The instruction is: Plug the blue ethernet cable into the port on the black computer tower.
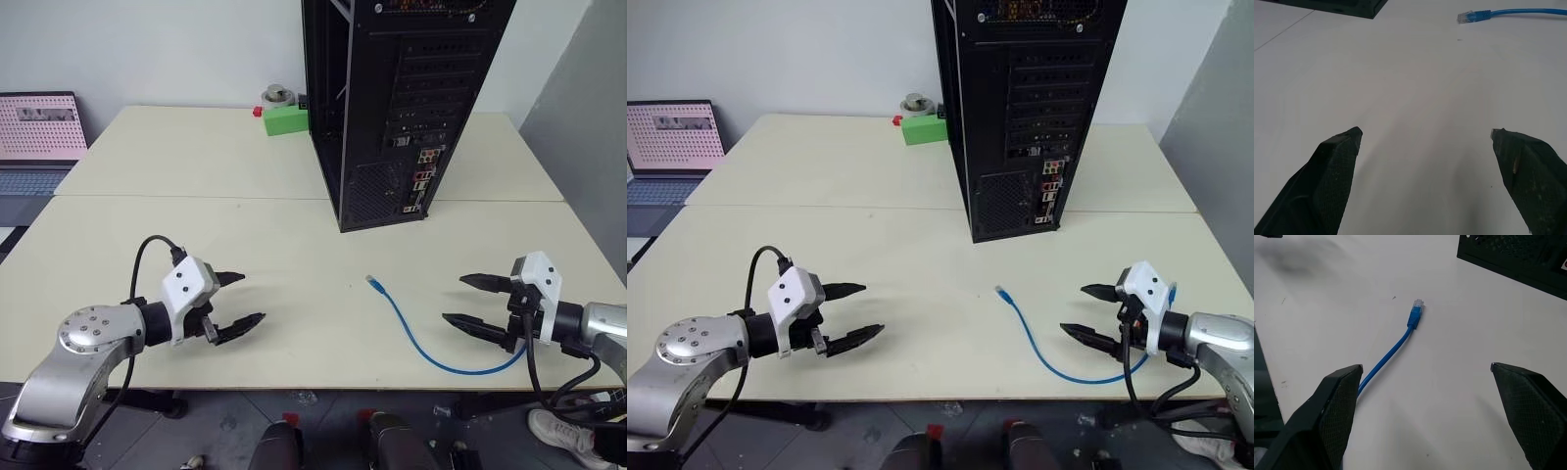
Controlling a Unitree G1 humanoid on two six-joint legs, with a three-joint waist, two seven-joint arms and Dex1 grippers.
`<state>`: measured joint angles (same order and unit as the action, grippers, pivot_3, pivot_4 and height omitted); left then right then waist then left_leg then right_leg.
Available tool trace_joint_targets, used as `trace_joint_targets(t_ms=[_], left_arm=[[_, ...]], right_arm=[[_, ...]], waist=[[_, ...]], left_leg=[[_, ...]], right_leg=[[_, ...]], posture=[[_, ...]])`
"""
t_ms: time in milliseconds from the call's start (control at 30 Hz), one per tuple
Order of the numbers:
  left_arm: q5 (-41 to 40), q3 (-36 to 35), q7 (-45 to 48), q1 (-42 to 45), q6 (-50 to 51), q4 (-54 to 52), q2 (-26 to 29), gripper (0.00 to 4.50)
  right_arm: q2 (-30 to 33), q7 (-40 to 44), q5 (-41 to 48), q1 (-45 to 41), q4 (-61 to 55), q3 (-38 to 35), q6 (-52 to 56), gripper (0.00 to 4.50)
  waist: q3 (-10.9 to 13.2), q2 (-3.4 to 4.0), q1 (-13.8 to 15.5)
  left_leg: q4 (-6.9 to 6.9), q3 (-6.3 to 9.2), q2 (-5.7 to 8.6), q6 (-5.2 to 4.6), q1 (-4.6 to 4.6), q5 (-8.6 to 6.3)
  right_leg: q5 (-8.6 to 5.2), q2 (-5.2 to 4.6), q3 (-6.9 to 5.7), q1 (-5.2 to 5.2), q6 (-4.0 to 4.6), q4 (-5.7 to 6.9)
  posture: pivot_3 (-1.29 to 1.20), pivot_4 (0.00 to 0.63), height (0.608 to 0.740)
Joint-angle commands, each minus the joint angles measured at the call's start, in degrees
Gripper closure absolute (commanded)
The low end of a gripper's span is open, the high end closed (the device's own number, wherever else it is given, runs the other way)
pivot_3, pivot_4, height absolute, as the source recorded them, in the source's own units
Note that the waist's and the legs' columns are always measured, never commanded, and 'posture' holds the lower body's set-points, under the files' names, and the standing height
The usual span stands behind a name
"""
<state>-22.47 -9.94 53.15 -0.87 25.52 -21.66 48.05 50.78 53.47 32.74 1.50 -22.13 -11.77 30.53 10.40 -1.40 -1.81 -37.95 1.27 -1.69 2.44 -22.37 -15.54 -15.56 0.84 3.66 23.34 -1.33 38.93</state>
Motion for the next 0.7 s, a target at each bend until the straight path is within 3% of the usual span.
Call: trace_joint_targets(t_ms=[33,500,700], left_arm=[[-0.7,-0.8,1.9,-0.8,-2.4,-2.2,0.8,0.0],[0.0,3.0,4.4,-0.4,-2.4,-3.4,1.6,0.0],[1.7,8.3,5.6,3.2,-4.3,-1.5,0.1,0.0]], right_arm=[[-0.2,-0.3,0.2,-0.4,-1.8,-1.1,-0.1,0.06],[-3.9,-6.5,1.5,-1.9,-7.1,1.9,4.9,0.06],[-11.9,-13.1,-5.4,-6.9,-4.5,11.9,3.8,0.06]], waist=[[0.0,0.0,0.0],[0.0,0.0,0.0],[0.0,0.0,0.0]], left_leg=[[0.0,0.0,0.0,0.0,0.0,0.0],[0.0,0.0,0.0,0.0,0.0,0.0],[-0.01,0.0,0.01,0.0,0.0,0.0]], right_leg=[[0.0,0.0,0.0,0.0,0.0,0.0],[0.0,0.0,0.0,0.0,0.0,0.01],[0.0,0.06,-0.01,0.02,0.0,0.02]], posture=[[0.0,0.15,0.74],[0.0,0.15,0.74],[0.0,0.15,0.74]])
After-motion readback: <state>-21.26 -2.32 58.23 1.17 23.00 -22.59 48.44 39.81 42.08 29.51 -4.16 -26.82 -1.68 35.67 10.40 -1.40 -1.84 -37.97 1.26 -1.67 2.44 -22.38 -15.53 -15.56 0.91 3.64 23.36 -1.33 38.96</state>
